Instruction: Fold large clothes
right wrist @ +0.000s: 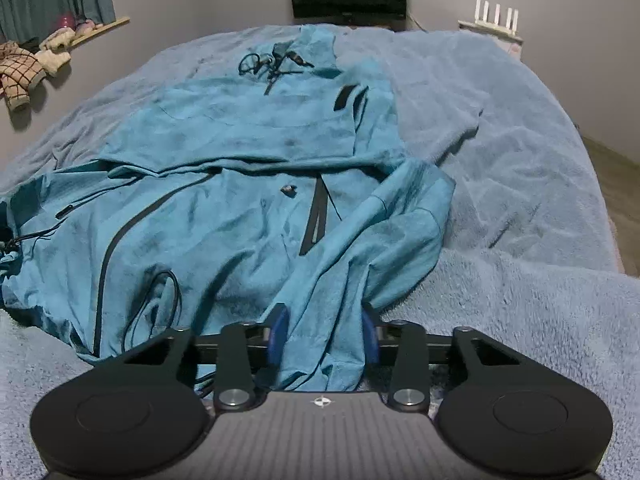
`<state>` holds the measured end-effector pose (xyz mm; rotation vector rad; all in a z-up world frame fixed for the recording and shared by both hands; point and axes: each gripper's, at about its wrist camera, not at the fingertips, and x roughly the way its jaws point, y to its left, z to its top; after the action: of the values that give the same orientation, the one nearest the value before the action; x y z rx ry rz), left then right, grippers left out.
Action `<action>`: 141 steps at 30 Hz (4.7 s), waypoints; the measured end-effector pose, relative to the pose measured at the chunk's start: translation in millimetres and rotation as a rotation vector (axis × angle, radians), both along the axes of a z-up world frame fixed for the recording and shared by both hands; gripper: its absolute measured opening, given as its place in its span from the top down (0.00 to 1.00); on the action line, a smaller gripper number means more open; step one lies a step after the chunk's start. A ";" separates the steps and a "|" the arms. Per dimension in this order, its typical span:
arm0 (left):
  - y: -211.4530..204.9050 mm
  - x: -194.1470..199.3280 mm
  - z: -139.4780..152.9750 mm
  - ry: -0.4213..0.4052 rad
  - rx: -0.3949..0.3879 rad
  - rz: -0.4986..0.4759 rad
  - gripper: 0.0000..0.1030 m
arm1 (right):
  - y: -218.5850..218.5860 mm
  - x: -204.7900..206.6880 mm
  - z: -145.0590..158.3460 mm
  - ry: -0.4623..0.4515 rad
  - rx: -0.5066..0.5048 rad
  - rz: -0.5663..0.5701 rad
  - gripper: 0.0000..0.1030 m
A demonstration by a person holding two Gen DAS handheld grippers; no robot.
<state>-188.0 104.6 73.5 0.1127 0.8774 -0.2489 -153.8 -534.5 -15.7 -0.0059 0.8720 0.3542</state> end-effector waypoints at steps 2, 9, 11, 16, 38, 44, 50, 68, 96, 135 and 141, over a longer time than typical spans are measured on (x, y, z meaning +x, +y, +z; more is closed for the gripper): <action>-0.2 0.2 1.1 -0.008 0.001 -0.005 0.75 | 0.4 -1.4 5.3 -0.029 0.001 0.006 0.72; 1.4 5.6 10.1 -0.040 -0.026 -0.017 0.83 | -1.7 2.6 35.3 -0.135 0.055 0.006 0.87; 2.0 8.8 15.1 -0.059 -0.034 -0.020 0.84 | 0.5 6.0 43.5 -0.159 0.059 0.022 0.88; 6.4 22.9 29.8 -0.102 -0.062 -0.019 0.85 | 4.2 15.5 59.1 -0.213 0.091 0.036 0.90; 61.2 138.4 55.6 -0.245 -0.217 0.129 0.88 | -27.4 99.2 107.2 -0.289 0.339 0.026 0.50; 56.0 147.8 45.6 -0.243 -0.196 0.120 0.89 | -24.0 82.4 89.0 -0.162 0.074 0.178 0.41; 54.0 149.9 42.9 -0.233 -0.186 0.116 0.89 | -12.0 35.1 66.8 -0.115 -0.160 0.402 0.12; 53.9 159.6 37.9 -0.217 -0.212 0.131 0.89 | 67.2 19.9 34.6 -0.229 -0.288 0.742 0.46; 113.1 323.7 18.8 -0.181 -0.390 0.400 0.90 | 33.3 307.7 76.4 -0.316 0.316 -0.044 0.74; 109.7 410.3 -86.0 -0.298 -0.167 0.380 0.90 | 58.2 487.6 -46.4 -0.260 0.185 -0.304 0.88; 113.8 405.0 -88.6 -0.295 -0.150 0.438 0.41 | 72.4 479.2 -50.9 -0.294 0.116 -0.354 0.33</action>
<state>217.0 218.5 -15.1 -0.1793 0.5689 0.1113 325.4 -462.1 -66.6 0.1977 0.5459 0.0676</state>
